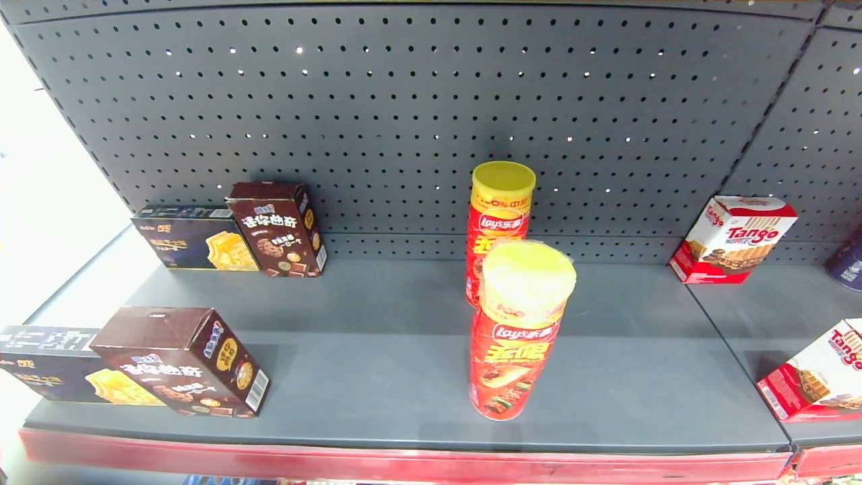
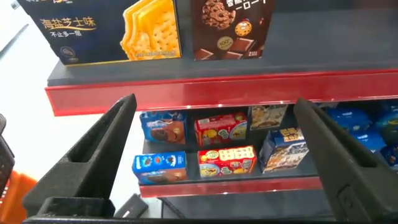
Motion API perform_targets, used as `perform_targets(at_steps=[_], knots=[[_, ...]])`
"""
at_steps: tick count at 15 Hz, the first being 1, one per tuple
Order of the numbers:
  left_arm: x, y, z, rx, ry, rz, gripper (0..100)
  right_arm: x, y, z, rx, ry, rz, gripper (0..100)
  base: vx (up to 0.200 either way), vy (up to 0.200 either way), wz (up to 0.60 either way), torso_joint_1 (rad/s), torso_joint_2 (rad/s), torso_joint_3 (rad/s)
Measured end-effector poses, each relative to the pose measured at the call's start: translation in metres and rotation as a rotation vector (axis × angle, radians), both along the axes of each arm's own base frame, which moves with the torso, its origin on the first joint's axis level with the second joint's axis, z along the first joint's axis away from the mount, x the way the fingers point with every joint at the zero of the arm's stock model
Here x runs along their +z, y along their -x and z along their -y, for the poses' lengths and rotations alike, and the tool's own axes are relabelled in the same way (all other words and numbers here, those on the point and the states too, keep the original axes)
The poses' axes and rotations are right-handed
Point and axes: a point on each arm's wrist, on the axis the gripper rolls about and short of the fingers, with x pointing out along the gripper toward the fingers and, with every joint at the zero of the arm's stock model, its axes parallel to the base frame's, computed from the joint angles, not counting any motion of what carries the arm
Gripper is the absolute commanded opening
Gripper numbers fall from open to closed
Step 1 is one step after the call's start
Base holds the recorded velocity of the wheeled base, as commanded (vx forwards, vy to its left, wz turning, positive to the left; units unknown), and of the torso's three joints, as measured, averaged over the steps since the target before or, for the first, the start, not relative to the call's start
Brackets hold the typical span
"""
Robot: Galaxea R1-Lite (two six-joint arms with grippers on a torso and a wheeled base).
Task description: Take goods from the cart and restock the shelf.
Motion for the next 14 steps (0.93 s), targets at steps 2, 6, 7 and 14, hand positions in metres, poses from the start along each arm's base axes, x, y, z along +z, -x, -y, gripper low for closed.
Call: perform_targets(at_steps=[2, 6, 7, 14], knots=[[-0.0001, 0.0000, 0.0000, -0.001, -0.002, 0.000, 100, 0.0000, 0.0000, 0.0000, 0.000, 0.000, 0.000, 100, 0.000, 0.000, 0.00, 0.000, 0.00, 0.000], [-0.0002, 0.0000, 0.0007, -0.030, -0.032, 0.002, 100, 0.0000, 0.0000, 0.0000, -0.001, 0.000, 0.000, 100, -0.050, 0.000, 0.00, -0.001, 0.00, 0.001], [-0.0002, 0.0000, 0.0006, -0.028, -0.028, 0.002, 100, 0.0000, 0.0000, 0.0000, -0.001, -0.001, 0.000, 100, 0.000, 0.000, 0.00, 0.000, 0.00, 0.000], [-0.0002, -0.0001, 0.0005, -0.024, -0.020, 0.000, 100, 0.0000, 0.0000, 0.0000, 0.000, -0.001, 0.000, 100, 0.000, 0.000, 0.00, 0.000, 0.00, 0.000]])
